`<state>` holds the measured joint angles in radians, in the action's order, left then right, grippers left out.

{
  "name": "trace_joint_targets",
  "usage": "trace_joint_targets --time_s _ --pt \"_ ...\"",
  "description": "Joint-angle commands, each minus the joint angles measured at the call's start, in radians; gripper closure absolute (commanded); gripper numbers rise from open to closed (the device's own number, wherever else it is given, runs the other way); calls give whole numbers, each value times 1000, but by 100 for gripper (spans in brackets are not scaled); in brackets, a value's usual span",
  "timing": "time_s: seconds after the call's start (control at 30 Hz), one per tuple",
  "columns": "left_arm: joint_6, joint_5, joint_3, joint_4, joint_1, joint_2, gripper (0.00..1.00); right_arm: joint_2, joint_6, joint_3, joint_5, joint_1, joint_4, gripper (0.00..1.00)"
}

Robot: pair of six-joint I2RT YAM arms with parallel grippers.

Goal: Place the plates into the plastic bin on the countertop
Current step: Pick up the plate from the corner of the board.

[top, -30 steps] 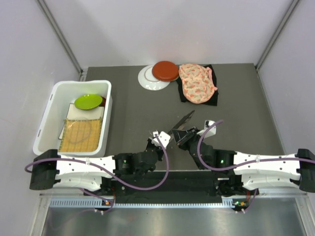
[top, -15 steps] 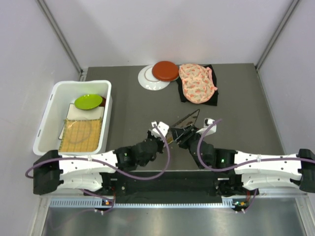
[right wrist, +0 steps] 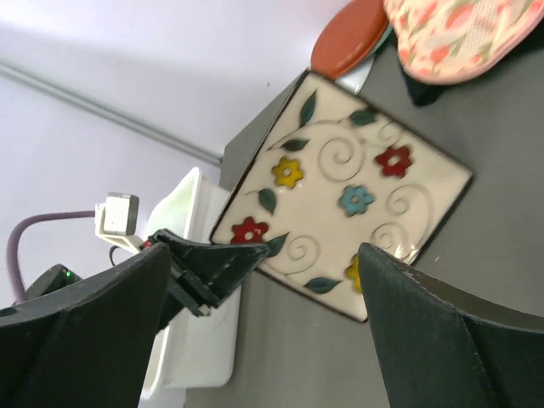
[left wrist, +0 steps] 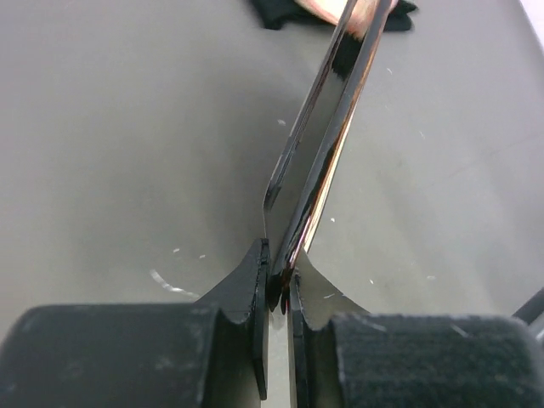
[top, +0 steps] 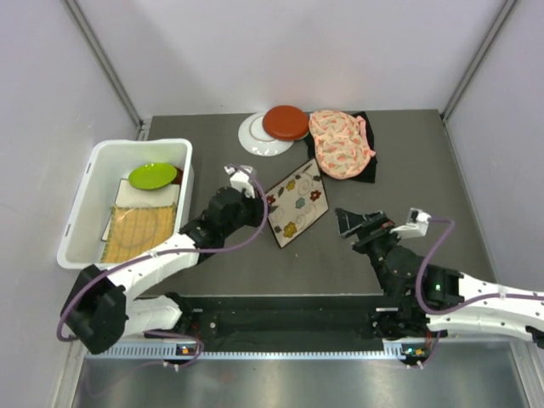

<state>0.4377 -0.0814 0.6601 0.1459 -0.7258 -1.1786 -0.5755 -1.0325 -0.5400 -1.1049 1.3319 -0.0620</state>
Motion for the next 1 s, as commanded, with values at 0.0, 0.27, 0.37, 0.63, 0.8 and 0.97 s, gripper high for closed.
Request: trace_joint_targets --time_s 0.0,0.27,0.37,0.63,0.8,0.97 --pt "136 178 117 93 208 46 100 83 95 37 -70 -23 -39 7" --pt "326 452 216 60 575 108 100 83 144 112 534 -596 103 5" --pt "402 540 260 64 705 135 100 -29 132 104 764 -785 183 5" --pt "588 684 369 97 1014 157 100 -319 62 126 1013 -892 454 5" --pt "618 652 394 -5 1228 203 100 -402 32 152 1071 -893 556 5" --pt "777 620 325 50 1402 237 100 -388 78 130 1088 -905 505 5"
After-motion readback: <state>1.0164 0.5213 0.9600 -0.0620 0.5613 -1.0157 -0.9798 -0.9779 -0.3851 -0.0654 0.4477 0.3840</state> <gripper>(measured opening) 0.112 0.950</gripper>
